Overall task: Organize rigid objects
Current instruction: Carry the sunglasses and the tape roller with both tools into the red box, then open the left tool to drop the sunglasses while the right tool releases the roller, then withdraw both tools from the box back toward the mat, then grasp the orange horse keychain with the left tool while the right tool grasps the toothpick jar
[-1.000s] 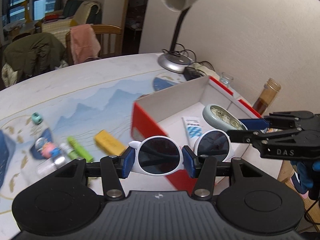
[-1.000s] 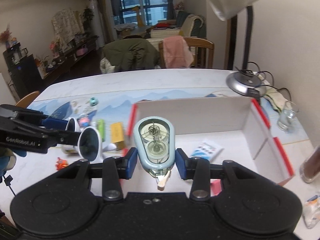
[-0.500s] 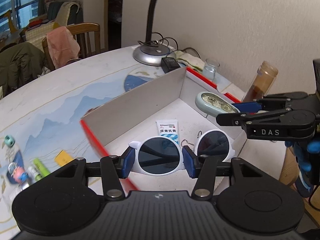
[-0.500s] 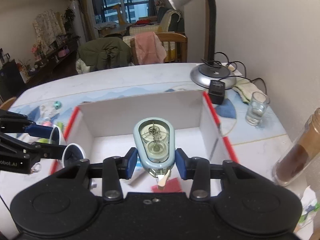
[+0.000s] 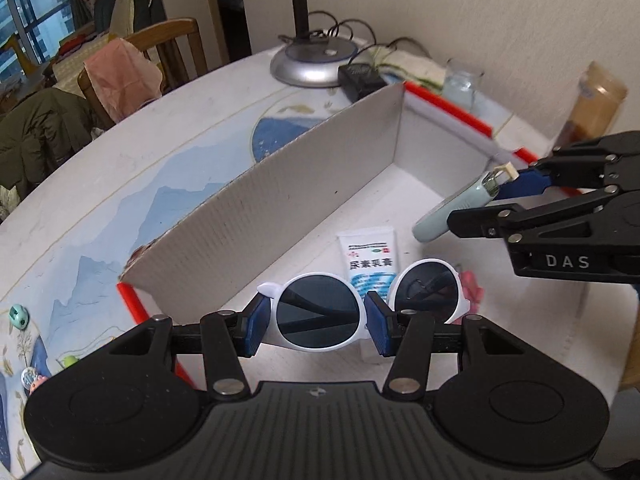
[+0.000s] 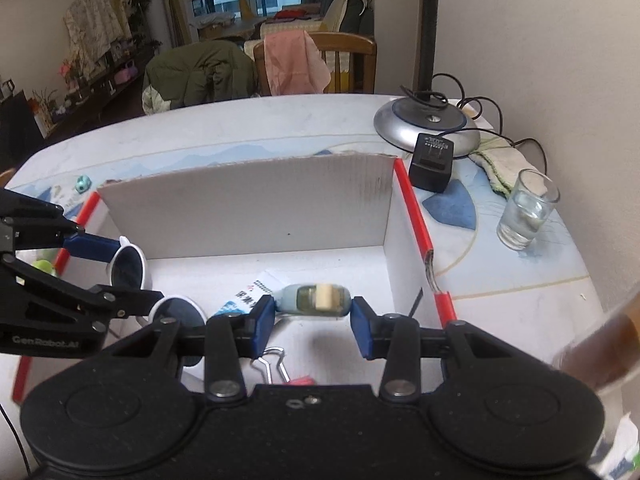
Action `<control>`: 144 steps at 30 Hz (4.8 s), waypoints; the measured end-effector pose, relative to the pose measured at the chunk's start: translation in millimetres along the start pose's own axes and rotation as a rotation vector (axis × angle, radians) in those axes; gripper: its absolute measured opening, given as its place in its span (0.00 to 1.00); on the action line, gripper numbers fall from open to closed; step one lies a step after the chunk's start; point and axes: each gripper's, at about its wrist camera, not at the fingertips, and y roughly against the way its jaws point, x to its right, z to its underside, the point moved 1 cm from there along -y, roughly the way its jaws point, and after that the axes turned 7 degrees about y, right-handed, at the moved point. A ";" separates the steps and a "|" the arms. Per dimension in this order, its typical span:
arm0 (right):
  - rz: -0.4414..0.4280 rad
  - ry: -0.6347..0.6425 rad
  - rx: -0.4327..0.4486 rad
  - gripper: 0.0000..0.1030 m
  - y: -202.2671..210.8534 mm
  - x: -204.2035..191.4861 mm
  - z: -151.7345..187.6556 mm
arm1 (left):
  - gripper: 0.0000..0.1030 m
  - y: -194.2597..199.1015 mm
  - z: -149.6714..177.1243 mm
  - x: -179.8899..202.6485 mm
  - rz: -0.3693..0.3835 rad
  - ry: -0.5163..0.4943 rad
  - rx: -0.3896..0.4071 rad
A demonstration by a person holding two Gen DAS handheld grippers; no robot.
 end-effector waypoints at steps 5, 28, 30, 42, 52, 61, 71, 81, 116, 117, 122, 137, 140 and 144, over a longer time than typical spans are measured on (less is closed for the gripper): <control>0.004 0.009 -0.013 0.39 -13.9 3.8 -5.0 | 0.49 -18.3 -6.2 -3.9 -0.017 0.015 -0.041; -0.006 0.147 -0.131 0.43 -24.1 -19.3 -1.4 | 0.50 -53.4 -12.7 -1.2 -0.063 0.002 -0.151; -0.015 0.142 -0.127 0.45 -21.3 -19.9 -0.9 | 0.57 -52.0 -11.9 -1.8 -0.065 0.006 -0.146; -0.023 0.102 -0.084 0.54 2.9 -19.1 7.8 | 0.60 -22.8 -4.6 -5.1 -0.002 0.053 -0.073; -0.040 0.053 -0.018 0.58 34.8 -21.9 14.4 | 0.66 24.6 8.5 -4.9 0.046 0.089 0.041; -0.065 0.033 0.056 0.61 64.0 -36.4 15.9 | 0.66 73.3 32.3 -3.7 0.078 0.103 0.139; -0.099 -0.009 0.123 0.67 94.3 -63.4 19.5 | 0.66 115.6 63.0 -21.0 0.078 0.160 0.235; -0.127 -0.048 0.152 0.80 104.8 -108.4 21.0 | 0.74 151.0 103.2 -59.9 0.054 0.207 0.288; -0.140 -0.060 0.142 0.93 73.8 -273.1 -13.8 | 1.00 179.2 225.6 -231.2 -0.010 0.260 0.378; -0.138 -0.060 0.133 0.93 70.8 -275.8 -15.3 | 1.00 173.4 227.6 -232.5 -0.003 0.260 0.359; -0.129 -0.046 0.104 0.93 55.3 -290.5 -23.5 | 1.00 143.3 239.4 -238.6 0.018 0.291 0.291; -0.122 0.088 -0.004 0.90 -10.7 -329.3 -47.0 | 1.00 78.9 247.0 -235.2 0.058 0.229 0.208; -0.118 0.120 -0.017 0.90 -22.0 -337.1 -49.8 | 1.00 70.0 247.1 -236.3 0.063 0.222 0.194; -0.121 0.154 -0.044 0.90 -38.5 -347.2 -52.9 | 1.00 62.3 246.0 -236.7 0.065 0.207 0.192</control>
